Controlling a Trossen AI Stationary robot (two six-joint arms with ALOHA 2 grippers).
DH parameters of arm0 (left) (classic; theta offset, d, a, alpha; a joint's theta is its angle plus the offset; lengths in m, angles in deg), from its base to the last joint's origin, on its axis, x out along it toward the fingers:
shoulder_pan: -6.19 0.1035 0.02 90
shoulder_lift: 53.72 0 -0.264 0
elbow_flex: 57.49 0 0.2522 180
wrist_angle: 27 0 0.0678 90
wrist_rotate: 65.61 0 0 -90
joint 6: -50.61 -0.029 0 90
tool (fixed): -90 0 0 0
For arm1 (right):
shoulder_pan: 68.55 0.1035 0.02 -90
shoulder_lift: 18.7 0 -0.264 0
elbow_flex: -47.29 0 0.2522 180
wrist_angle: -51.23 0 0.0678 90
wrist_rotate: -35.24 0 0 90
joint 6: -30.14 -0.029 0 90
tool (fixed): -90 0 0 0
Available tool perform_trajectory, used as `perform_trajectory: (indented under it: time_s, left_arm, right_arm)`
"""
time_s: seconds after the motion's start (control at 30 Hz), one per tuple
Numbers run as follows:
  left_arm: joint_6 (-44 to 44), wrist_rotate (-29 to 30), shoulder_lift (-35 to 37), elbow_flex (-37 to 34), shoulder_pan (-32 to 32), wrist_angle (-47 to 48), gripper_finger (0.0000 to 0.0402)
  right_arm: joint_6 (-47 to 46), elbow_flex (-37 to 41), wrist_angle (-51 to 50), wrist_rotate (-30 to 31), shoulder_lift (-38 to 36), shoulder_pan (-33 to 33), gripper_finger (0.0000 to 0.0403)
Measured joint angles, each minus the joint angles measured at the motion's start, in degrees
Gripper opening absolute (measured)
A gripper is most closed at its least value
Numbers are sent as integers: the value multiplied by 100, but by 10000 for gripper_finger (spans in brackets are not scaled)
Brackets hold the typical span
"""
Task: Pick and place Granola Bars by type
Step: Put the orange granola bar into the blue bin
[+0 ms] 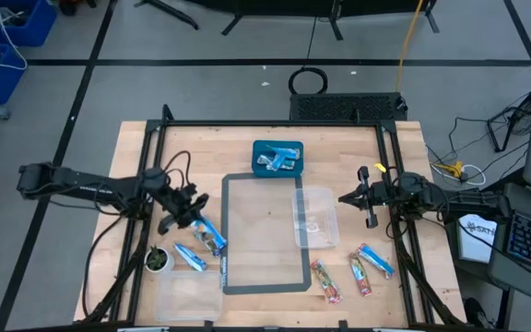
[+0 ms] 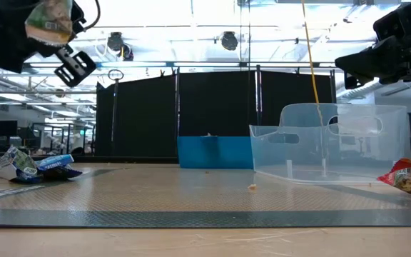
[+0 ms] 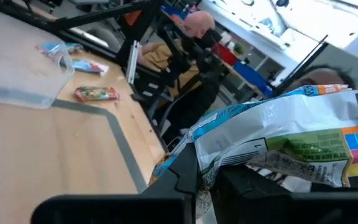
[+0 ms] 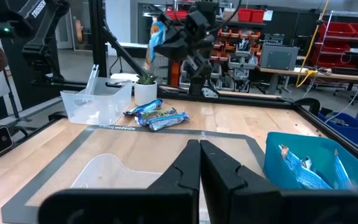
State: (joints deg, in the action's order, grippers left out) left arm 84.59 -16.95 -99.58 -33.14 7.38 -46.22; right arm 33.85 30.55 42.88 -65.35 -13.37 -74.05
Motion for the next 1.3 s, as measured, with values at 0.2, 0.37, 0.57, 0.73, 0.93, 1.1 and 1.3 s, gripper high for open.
perform_trajectory:
  time_s: [0.2, 0.37, 0.57, 0.73, 0.93, 1.1, 1.3]
  left_arm:
    - [-418, 225, 3, 0, -438, -14, 16]
    - [-737, 417, 3, 0, -565, -15, 31]
    - [-1333, 872, 3, 0, -636, -17, 15]
    - [-2382, 1952, 1, 0, -636, 86, 25]
    - [-3583, 3564, 1, 0, -636, 130, 20]
    - [-3839, 4541, 1, 0, -636, 7, 48]
    - [-3837, 4787, 1, 2, -546, -58, 78]
  right_arm:
    - [1, -1, -2, 0, 0, 1, 4]
    - [-1, -1, -2, 0, -2, 0, 4]
    - [-1, 1, -2, 0, 0, -1, 4]
    - [0, 1, -2, 0, -1, -1, 4]
    - [1, -1, -2, 0, 0, -1, 4]
    - [0, 1, -2, 0, 0, -1, 4]
    - [-1, 1, -2, 0, -2, 0, 4]
